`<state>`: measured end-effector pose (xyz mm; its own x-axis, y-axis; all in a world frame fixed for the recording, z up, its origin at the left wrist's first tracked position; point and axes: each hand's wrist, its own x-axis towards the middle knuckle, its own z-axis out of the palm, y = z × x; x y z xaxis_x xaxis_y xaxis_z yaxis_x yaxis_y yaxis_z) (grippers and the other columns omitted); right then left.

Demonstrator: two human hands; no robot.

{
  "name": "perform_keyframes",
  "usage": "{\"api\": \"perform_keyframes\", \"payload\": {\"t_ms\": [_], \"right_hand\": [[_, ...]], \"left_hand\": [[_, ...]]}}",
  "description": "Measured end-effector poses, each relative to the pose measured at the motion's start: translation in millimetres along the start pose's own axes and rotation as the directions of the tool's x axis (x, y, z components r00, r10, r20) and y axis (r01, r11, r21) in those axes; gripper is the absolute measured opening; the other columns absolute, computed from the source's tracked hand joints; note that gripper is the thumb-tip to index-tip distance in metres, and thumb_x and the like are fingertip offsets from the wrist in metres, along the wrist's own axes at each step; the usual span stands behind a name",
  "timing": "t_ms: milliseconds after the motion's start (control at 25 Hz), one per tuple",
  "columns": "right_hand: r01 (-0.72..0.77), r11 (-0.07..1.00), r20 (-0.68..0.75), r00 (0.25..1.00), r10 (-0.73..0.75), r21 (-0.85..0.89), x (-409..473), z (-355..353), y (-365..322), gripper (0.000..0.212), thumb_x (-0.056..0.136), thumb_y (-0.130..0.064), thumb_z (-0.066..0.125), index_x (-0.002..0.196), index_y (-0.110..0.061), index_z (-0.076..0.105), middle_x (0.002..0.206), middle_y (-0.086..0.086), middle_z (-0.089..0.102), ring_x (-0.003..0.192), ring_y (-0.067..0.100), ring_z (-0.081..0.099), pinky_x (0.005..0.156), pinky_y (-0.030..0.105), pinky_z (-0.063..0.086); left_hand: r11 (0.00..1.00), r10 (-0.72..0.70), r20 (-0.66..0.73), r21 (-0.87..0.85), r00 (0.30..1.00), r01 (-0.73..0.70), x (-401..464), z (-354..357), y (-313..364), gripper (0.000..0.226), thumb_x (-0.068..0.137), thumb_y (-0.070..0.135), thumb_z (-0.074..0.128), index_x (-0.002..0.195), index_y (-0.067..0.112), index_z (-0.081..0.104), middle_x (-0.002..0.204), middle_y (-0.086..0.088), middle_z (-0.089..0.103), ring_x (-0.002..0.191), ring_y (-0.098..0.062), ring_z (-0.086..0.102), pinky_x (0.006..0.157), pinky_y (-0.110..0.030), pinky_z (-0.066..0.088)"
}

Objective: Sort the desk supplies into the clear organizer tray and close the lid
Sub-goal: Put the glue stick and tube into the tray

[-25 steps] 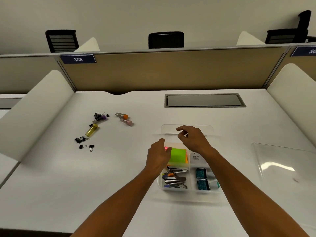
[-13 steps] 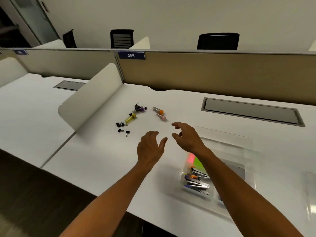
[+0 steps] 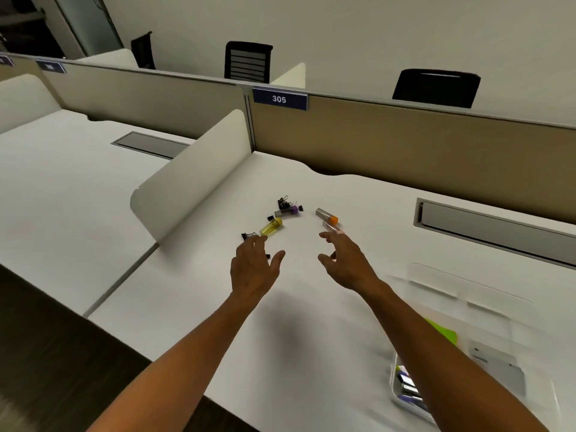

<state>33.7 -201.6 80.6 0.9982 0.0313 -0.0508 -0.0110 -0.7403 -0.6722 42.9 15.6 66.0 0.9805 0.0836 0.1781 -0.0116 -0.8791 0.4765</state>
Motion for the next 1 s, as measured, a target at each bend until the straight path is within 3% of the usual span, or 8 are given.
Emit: {"api": "perform_keyframes", "payload": {"t_ms": [240,480,680,880,1000], "right_hand": [[-0.090,0.994,-0.008,0.996,0.089,-0.060,43,19,-8,0.056,0.093,-0.030,0.060,0.146,-0.029,0.039,0.154,-0.001,0.034,0.131,0.022,0.045,0.105,0.044,0.043],[-0.233,0.950,-0.066,0.972,0.224,-0.209,84,22,0,0.061,0.092,-0.030,0.060,0.147,-0.024,0.036,0.146,0.007,0.039,0.129,0.029,0.041,0.103,0.042,0.042],[-0.295,0.909,-0.060,0.955,0.291,-0.294,111,26,13,0.059,0.091,-0.029,0.059,0.146,-0.027,0.037,0.138,0.008,0.045,0.122,0.031,0.045,0.096,0.042,0.045],[-0.347,0.871,-0.245,0.930,0.273,-0.347,137,33,30,0.032,0.091,-0.028,0.057,0.121,-0.018,0.060,0.109,0.008,0.062,0.101,0.030,0.059,0.085,0.043,0.051],[-0.385,0.825,-0.199,0.923,0.331,-0.413,146,39,40,0.033,0.091,-0.033,0.058,0.117,-0.014,0.059,0.109,0.008,0.061,0.103,0.031,0.056,0.085,0.041,0.049]], "left_hand": [[0.995,0.040,0.062,-0.090,0.997,-0.034,60,11,-33,0.056,0.087,0.048,0.061,0.132,0.017,0.050,0.133,0.000,0.052,0.118,-0.026,0.051,0.092,-0.042,0.046],[0.983,0.056,0.233,-0.181,0.971,-0.014,116,37,-46,0.067,0.088,0.040,0.063,0.142,0.012,0.036,0.140,-0.010,0.045,0.122,-0.031,0.048,0.100,-0.042,0.041],[0.997,0.076,0.253,0.014,0.965,-0.082,138,66,-42,0.056,0.085,0.046,0.062,0.126,0.012,0.044,0.118,-0.008,0.054,0.107,-0.029,0.050,0.084,-0.041,0.045],[0.989,0.083,0.248,0.101,0.965,-0.111,158,86,-37,0.051,0.084,0.046,0.063,0.117,0.010,0.048,0.111,-0.009,0.054,0.099,-0.028,0.052,0.076,-0.039,0.045],[0.983,0.064,0.302,0.147,0.951,-0.113,164,92,-36,0.050,0.085,0.042,0.065,0.118,0.008,0.048,0.112,-0.011,0.053,0.099,-0.029,0.052,0.077,-0.039,0.045]]}}
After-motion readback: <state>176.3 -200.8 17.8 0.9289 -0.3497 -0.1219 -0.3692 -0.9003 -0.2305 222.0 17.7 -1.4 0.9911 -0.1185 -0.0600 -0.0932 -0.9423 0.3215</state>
